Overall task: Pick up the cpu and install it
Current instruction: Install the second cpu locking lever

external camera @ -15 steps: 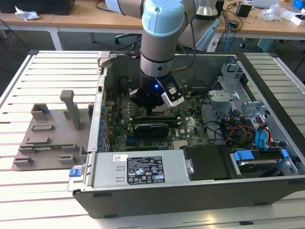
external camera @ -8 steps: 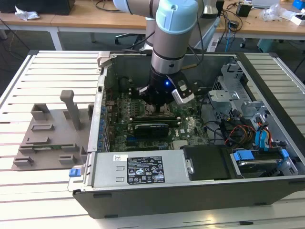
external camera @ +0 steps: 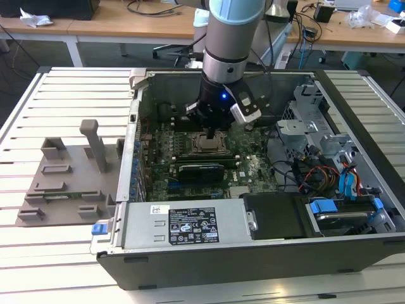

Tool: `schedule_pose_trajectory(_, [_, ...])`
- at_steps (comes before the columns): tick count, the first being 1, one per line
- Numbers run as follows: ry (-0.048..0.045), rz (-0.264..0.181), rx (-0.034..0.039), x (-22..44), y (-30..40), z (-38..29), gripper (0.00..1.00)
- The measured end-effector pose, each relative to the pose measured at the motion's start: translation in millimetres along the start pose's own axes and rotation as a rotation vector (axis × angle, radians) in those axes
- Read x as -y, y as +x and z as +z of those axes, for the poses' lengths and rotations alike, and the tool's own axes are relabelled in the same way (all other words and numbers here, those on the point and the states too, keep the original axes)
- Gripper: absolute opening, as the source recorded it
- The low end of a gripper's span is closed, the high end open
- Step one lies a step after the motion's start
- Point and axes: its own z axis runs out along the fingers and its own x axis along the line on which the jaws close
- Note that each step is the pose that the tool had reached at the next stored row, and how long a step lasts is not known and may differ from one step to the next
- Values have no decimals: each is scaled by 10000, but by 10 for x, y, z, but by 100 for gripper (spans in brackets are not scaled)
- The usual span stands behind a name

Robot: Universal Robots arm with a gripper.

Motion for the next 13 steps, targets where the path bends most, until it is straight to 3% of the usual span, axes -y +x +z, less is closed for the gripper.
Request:
schedule_pose_trajectory(4, [88,4,-7,-76,-2,-168,11])
schedule_pose_trajectory(6, [186,8,-15,-117,2,-354,11])
schedule_pose_trajectory(8, [211,10,-18,-132,5,-442,11])
schedule_pose_trajectory(10, [266,11,-23,-156,10,-625,11])
schedule_pose_trajectory(13, [266,12,-22,-157,11,-635,11])
